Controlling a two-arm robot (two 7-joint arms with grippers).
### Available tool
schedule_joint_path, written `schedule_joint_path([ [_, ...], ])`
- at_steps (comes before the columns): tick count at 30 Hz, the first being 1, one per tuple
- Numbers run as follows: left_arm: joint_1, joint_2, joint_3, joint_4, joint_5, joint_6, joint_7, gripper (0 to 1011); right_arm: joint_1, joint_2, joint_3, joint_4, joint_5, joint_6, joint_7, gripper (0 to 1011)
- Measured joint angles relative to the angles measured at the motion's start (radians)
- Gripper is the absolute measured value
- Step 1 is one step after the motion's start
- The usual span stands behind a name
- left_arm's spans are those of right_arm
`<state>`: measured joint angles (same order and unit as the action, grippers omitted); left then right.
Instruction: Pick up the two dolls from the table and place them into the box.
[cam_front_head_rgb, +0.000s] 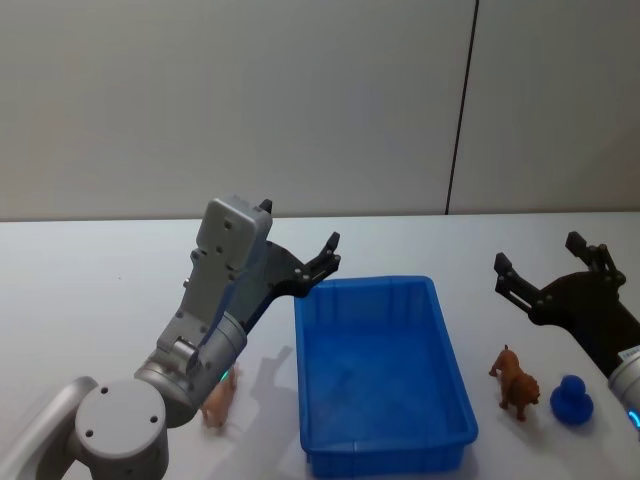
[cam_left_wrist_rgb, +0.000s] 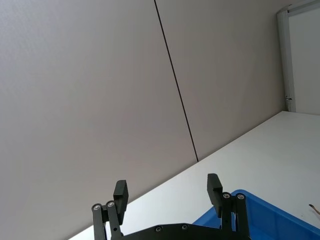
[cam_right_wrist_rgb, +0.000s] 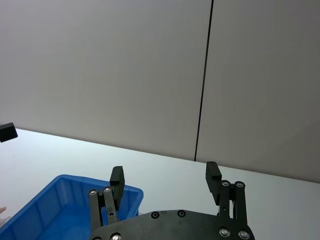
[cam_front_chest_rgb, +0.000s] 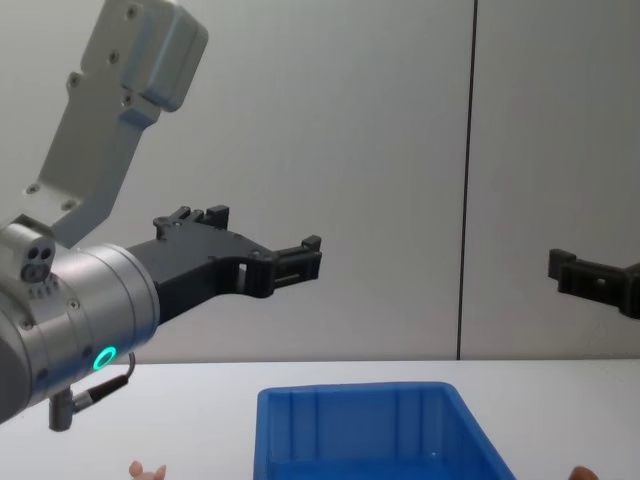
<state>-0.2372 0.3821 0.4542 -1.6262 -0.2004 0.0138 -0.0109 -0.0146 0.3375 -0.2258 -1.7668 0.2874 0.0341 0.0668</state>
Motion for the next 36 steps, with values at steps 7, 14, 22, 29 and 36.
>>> schedule_joint_path([
  [7,0.0,0.0,0.0,0.0,0.0,0.0,0.0,1001,-0.001,0.002,0.002,0.003,0.003,0.0,0.003,1001],
  [14,0.0,0.0,0.0,0.0,0.0,0.0,0.0,1001,-0.009,0.019,0.015,0.011,0.021,0.01,0.018,1001],
  [22,0.0,0.0,0.0,0.0,0.0,0.0,0.0,1001,-0.031,0.062,0.042,0.024,0.044,0.035,0.05,1001],
  [29,0.0,0.0,0.0,0.0,0.0,0.0,0.0,1001,-0.048,0.106,0.067,0.044,0.061,0.07,0.099,1001],
  [36,0.0,0.0,0.0,0.0,0.0,0.0,0.0,1001,-0.053,0.139,0.086,0.072,0.071,0.107,0.149,1001],
])
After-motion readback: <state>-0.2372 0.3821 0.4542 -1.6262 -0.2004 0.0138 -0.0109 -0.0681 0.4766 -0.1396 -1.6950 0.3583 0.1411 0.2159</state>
